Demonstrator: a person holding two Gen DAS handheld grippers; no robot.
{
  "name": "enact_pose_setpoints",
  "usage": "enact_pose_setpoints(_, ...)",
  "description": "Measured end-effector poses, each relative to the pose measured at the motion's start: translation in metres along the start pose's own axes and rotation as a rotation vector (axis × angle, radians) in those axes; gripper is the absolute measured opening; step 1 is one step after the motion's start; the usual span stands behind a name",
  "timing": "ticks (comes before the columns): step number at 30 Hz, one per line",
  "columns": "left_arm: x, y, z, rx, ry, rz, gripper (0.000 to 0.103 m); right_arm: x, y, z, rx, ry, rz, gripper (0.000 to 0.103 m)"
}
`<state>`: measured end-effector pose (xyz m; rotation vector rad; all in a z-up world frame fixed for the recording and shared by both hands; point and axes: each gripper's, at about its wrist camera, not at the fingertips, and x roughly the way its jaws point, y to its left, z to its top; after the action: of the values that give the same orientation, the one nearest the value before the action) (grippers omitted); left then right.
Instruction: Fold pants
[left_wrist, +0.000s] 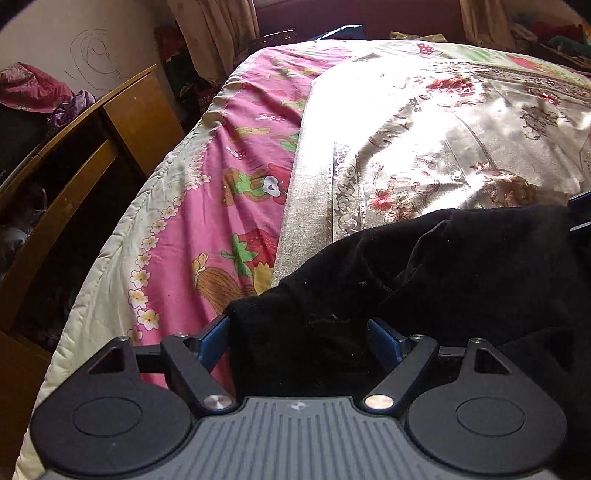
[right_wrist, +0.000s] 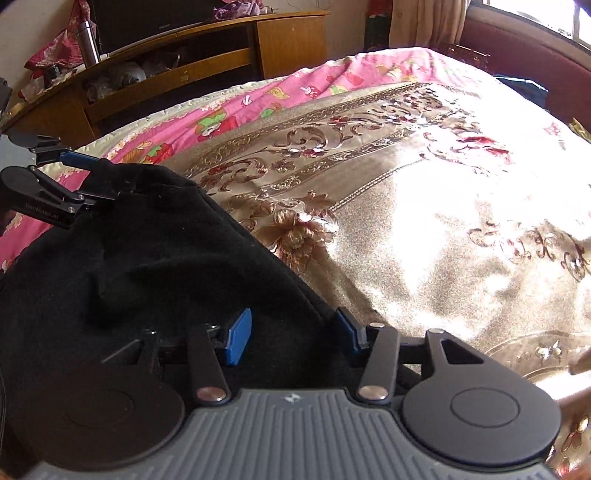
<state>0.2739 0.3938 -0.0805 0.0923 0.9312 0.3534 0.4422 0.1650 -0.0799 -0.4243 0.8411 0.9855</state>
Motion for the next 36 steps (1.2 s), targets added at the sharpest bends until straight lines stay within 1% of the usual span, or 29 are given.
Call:
enact_pose_setpoints(2,-0.002,0.001,-0.005,-0.043,-0.011,0.009,0.091,-0.002,0.002,0.001,0.004,0.015,-0.060,0.023)
enact_pose_setpoints(3,-0.006,0.002,-0.008,-0.068,-0.024,0.010,0.089,-0.005,0.002,0.002,0.010,0.034,-0.096,0.012)
enact_pose_setpoints(4,-0.016,-0.001,-0.012,-0.072,-0.046,0.016,0.089,-0.012,0.000,0.001,0.023,0.038,-0.108,0.012)
enact_pose_setpoints(5,-0.028,-0.007,-0.015,-0.052,-0.081,0.015,0.089,-0.026,-0.003,-0.003,0.050,0.020,-0.113,0.012)
enact_pose_setpoints(7,-0.055,-0.024,-0.023,-0.001,-0.150,0.040,0.089,-0.068,-0.011,-0.022,0.131,-0.031,-0.118,0.018)
enact_pose_setpoints(8,-0.069,-0.035,-0.027,0.024,-0.176,0.018,0.089,-0.087,-0.015,-0.033,0.176,-0.048,-0.122,0.019)
enact_pose_setpoints(9,-0.081,-0.045,-0.032,0.043,-0.199,-0.014,0.089,-0.117,-0.021,-0.055,0.251,-0.069,-0.135,0.019)
enact_pose_setpoints(10,-0.095,-0.061,-0.037,0.069,-0.224,-0.048,0.089,-0.140,-0.024,-0.074,0.307,-0.075,-0.154,0.020)
enact_pose_setpoints(11,-0.107,-0.077,-0.041,0.086,-0.244,-0.088,0.089,-0.169,-0.027,-0.101,0.368,-0.070,-0.189,0.020)
enact_pose_setpoints(12,-0.118,-0.091,-0.046,0.097,-0.261,-0.143,0.089,-0.194,-0.027,-0.125,0.412,-0.062,-0.229,0.023)
enact_pose_setpoints(14,-0.139,-0.134,-0.054,0.143,-0.288,-0.293,0.090,-0.242,-0.024,-0.176,0.496,-0.040,-0.315,0.028)
enact_pose_setpoints(15,-0.147,-0.156,-0.057,0.165,-0.295,-0.348,0.090,-0.269,-0.023,-0.208,0.568,-0.021,-0.368,0.032)
enact_pose_setpoints(17,-0.162,-0.208,-0.062,0.223,-0.300,-0.484,0.090,-0.318,-0.020,-0.266,0.717,-0.013,-0.464,0.034)
enact_pose_setpoints(18,-0.169,-0.233,-0.064,0.243,-0.301,-0.543,0.090,-0.342,-0.018,-0.293,0.782,-0.023,-0.507,0.034)
enact_pose_setpoints(19,-0.175,-0.257,-0.065,0.261,-0.295,-0.591,0.090,-0.362,-0.016,-0.321,0.851,-0.043,-0.551,0.037)
enact_pose_setpoints(20,-0.184,-0.288,-0.068,0.290,-0.279,-0.649,0.090,-0.378,-0.014,-0.345,0.917,-0.058,-0.577,0.040)
enact_pose_setpoints(21,-0.191,-0.309,-0.070,0.313,-0.270,-0.686,0.090,-0.394,-0.014,-0.374,0.996,-0.074,-0.592,0.042)
enact_pose_setpoints(22,-0.201,-0.334,-0.074,0.347,-0.261,-0.713,0.090,-0.405,-0.013,-0.397,1.051,-0.096,-0.600,0.042)
enact_pose_setpoints(23,-0.209,-0.354,-0.079,0.378,-0.251,-0.725,0.090,-0.414,-0.012,-0.417,1.102,-0.131,-0.603,0.042)
enact_pose_setpoints(24,-0.214,-0.371,-0.081,0.409,-0.243,-0.732,0.090,-0.422,-0.014,-0.443,1.173,-0.186,-0.579,0.042)
enact_pose_setpoints(26,-0.228,-0.407,-0.091,0.472,-0.217,-0.722,0.090,-0.425,-0.022,-0.480,1.303,-0.282,-0.482,0.043)
enact_pose_setpoints(28,-0.235,-0.424,-0.100,0.500,-0.173,-0.712,0.090,-0.422,-0.025,-0.504,1.387,-0.366,-0.398,0.042)
enact_pose_setpoints(30,-0.239,-0.436,-0.105,0.513,-0.136,-0.691,0.090,-0.417,-0.023,-0.518,1.449,-0.435,-0.312,0.043)
enact_pose_setpoints(32,-0.243,-0.437,-0.111,0.517,-0.106,-0.672,0.090,-0.417,-0.020,-0.526,1.483,-0.488,-0.263,0.042)
enact_pose_setpoints(34,-0.244,-0.438,-0.115,0.516,-0.088,-0.656,0.090,-0.419,-0.021,-0.529,1.494,-0.518,-0.261,0.042)
enact_pose_setpoints(36,-0.245,-0.436,-0.116,0.512,-0.087,-0.641,0.090,-0.422,-0.027,-0.530,1.485,-0.515,-0.319,0.042)
